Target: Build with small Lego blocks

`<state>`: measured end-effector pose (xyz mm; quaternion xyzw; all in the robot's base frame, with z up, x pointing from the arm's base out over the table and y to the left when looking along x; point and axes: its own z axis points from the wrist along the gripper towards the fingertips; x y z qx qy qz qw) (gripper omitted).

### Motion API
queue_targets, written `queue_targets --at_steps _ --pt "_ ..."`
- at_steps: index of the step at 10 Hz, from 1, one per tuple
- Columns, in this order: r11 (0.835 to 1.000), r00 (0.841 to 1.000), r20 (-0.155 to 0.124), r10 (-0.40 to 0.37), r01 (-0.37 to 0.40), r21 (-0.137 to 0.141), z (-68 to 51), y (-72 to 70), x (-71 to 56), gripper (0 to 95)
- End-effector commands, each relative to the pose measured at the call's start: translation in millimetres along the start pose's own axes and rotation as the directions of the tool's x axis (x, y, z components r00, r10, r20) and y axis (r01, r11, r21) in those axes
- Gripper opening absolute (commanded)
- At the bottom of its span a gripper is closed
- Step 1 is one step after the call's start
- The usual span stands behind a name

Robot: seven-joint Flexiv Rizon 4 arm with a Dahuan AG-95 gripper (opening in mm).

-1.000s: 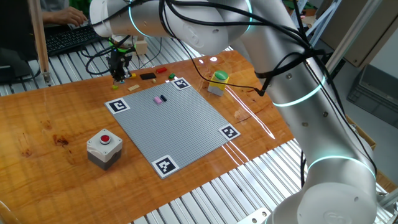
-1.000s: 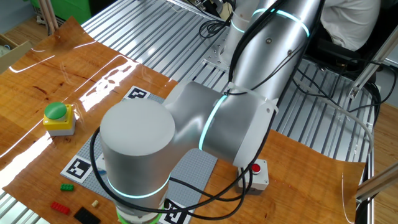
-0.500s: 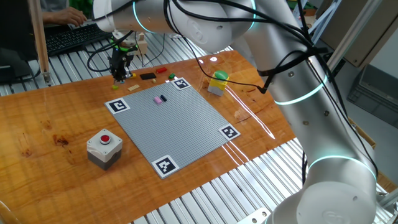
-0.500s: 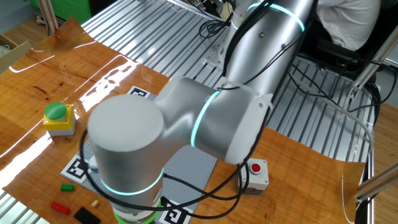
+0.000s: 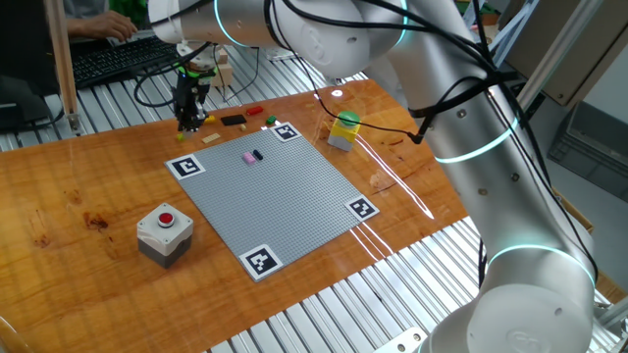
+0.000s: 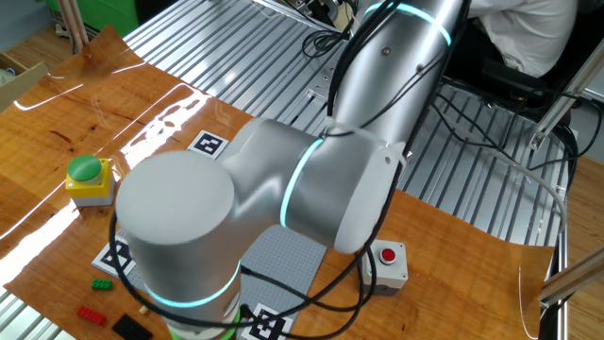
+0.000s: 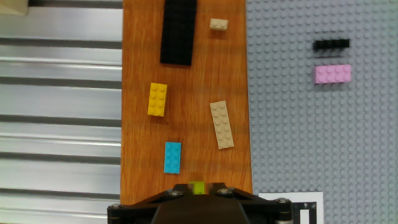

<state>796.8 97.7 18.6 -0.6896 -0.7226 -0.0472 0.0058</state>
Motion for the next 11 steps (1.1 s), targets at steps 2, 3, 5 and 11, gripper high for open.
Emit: queue_targets --at_steps 2,3,5,11 --pt "1.0 1.0 0.0 -0.004 0.004 -0.005 -1.6 -2.7 -0.1 38.0" --pt "1.0 1.0 0.001 0.001 -0.001 -0.008 -1.6 -2.7 -0.1 38.0" --pt "1.0 1.0 0.002 0.004 -0.004 -0.011 -1.6 -2.7 -0.1 38.0" --pt "1.0 1.0 0.003 0.014 -0.014 -0.021 -1.6 -2.7 -0.1 38.0"
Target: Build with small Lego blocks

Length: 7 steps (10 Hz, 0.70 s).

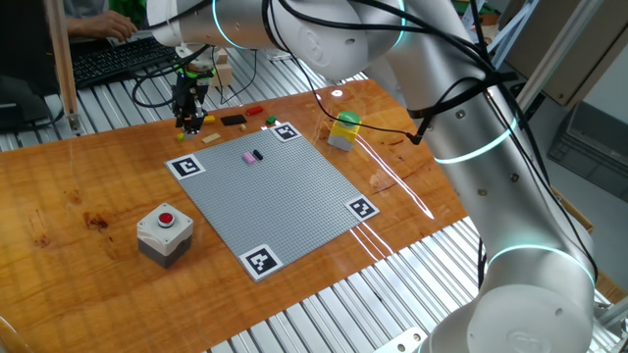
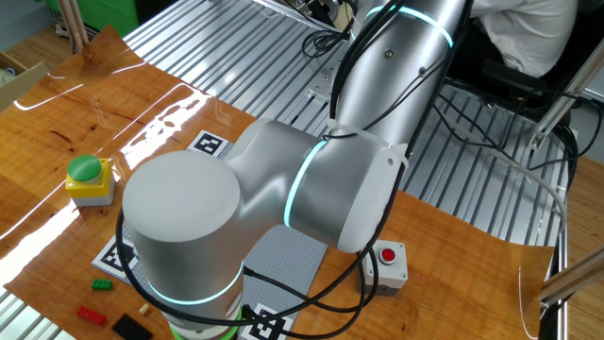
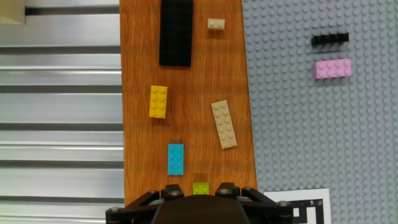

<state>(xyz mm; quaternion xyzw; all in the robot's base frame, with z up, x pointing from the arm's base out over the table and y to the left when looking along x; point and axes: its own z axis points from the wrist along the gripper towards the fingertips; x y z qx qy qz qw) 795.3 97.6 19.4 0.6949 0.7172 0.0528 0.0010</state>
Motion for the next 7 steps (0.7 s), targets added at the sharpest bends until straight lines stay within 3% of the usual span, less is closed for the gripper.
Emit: queue_targets --at_steps 1,7 --pt "1.0 1.0 0.001 0.0 0.0 -0.002 -0.7 -1.2 -0.1 38.0" --pt "1.0 1.0 0.002 -0.008 0.008 -0.001 -0.1 -1.4 1.5 38.0"
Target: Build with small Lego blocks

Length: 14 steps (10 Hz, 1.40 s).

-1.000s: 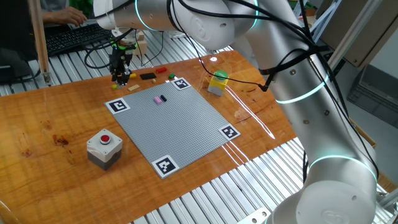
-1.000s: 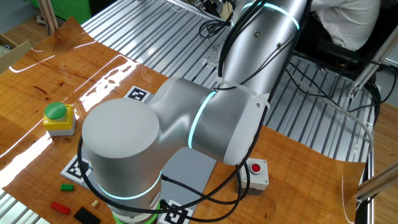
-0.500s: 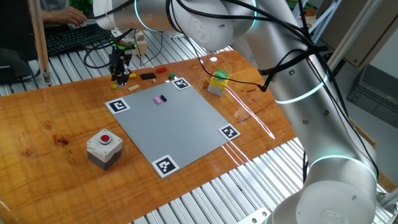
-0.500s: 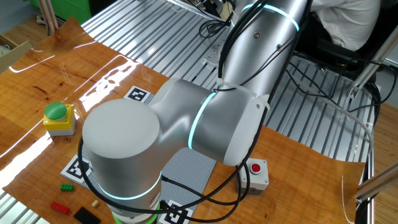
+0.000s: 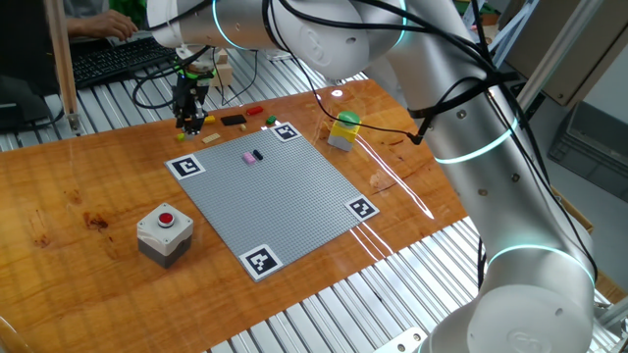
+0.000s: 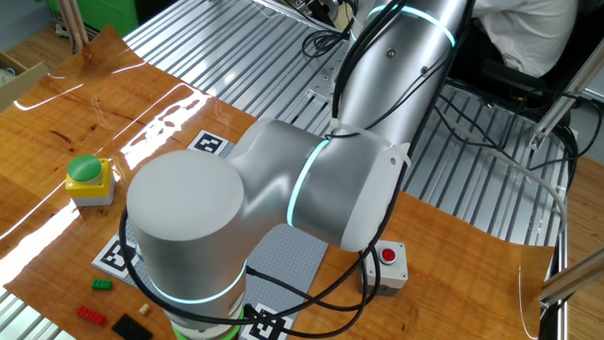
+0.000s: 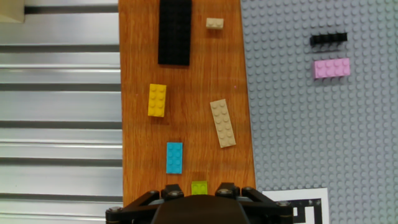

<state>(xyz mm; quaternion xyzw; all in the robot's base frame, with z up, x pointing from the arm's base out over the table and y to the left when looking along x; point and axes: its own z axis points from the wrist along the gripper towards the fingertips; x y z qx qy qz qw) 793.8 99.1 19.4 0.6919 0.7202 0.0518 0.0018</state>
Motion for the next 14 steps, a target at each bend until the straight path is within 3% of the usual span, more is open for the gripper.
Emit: queue_targets --at_steps 1,10,11,14 --pt "1.0 1.0 0.0 0.005 -0.005 -0.001 -0.2 0.0 0.7 38.0" --pt "1.0 1.0 0.003 0.007 -0.007 -0.001 7.9 -0.8 2.1 38.0" --pt "1.0 1.0 0.004 0.004 -0.004 -0.001 8.9 -0.9 2.1 19.0" --pt "1.0 1.0 0.008 -0.018 0.018 -0.004 10.7 -1.0 1.9 19.0"
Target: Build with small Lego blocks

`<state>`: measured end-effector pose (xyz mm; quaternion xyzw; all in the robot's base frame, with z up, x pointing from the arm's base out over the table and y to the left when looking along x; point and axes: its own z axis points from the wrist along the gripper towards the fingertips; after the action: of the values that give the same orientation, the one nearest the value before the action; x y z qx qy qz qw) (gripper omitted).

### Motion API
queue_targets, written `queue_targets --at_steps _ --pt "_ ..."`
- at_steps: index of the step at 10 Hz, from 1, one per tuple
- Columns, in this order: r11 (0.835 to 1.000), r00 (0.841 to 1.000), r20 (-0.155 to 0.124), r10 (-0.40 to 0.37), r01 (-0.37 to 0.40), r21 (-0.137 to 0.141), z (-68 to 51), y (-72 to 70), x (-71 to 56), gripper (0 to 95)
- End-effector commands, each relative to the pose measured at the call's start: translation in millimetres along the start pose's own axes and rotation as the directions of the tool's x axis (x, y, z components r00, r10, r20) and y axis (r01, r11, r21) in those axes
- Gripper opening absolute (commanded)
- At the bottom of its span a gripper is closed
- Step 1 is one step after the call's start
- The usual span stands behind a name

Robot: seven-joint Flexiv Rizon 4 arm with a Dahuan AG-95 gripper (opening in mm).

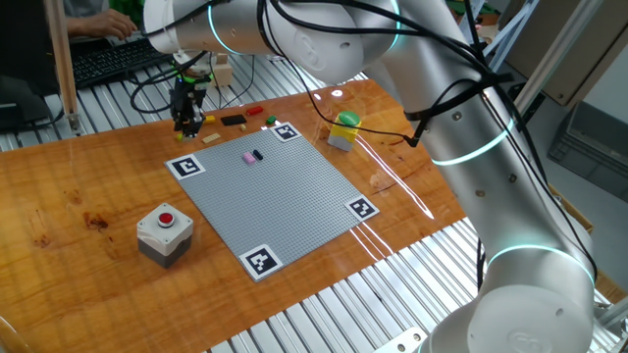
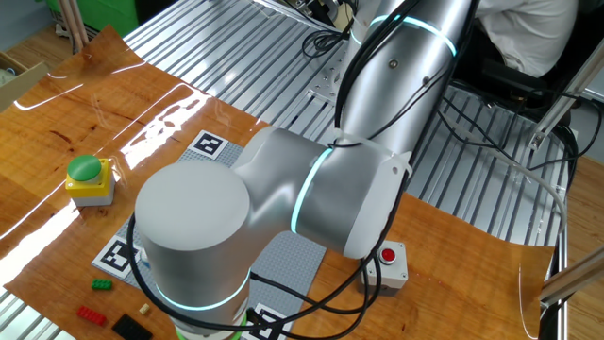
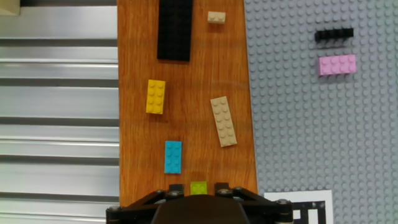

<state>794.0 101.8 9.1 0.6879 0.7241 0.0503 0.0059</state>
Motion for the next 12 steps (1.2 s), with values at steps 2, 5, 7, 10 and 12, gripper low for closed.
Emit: queue_targets --at_steps 2,5,7,10,12 --pt "1.0 1.0 0.002 -0.015 0.015 -0.006 1.2 -0.6 -0.4 19.0" --pt "0.998 0.998 0.008 -0.058 0.058 -0.005 1.6 -0.6 -0.5 0.0" --pt "0.995 0.995 0.011 -0.104 0.104 -0.001 -0.5 -0.5 -0.3 0.0" --pt "0.975 0.976 -0.004 -0.22 0.22 0.009 -12.3 -1.2 0.0 0.0" --pt "0.931 0.931 -0.033 -0.363 0.364 0.012 -23.8 -10.6 -0.5 0.0"
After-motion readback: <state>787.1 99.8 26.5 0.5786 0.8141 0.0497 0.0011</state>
